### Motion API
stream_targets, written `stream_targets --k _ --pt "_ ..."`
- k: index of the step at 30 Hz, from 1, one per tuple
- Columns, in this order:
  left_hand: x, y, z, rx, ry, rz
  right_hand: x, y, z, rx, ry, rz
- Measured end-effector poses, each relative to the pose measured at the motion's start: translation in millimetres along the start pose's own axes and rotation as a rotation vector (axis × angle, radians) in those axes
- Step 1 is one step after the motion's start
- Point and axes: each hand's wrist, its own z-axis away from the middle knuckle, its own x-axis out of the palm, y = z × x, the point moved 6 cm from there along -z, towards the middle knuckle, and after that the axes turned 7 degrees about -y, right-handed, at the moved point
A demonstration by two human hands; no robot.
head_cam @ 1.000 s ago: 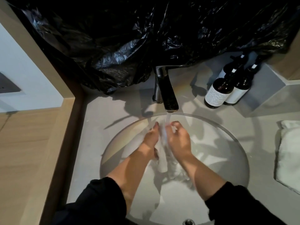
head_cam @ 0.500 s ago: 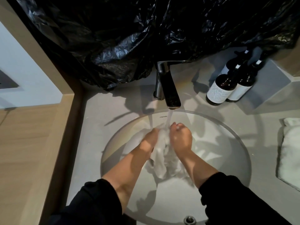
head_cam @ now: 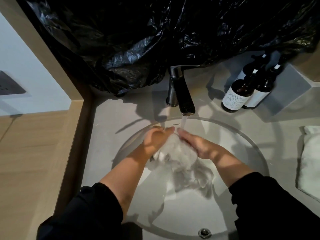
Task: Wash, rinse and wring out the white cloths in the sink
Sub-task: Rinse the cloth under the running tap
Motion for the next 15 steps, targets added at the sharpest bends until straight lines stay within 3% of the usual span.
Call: stream_targets --k 2,4,7,10,13,15 --pt "-5 8 -4 0.054 0.008 0.058 -3 7 10 0.051 -0.081 0.068" --pt "-10 7 -5 0.12 0.026 0.06 -14 8 15 -0.012 -0.059 -0.021" --pt "16 -6 8 0.097 -0.332 0.18 -22 -6 20 -0.178 -0.061 -0.164" --pt "38 -38 25 -0.092 -0.455 0.281 -28 -5 18 -0.248 -0.046 -0.326" --pt "38 -48 27 -0.163 -0.325 0.544 -43 4 20 -0.268 0.112 -0.515" --pt "32 -48 27 -0.157 -0.236 0.673 -49 6 24 -0.22 0.261 -0.462"
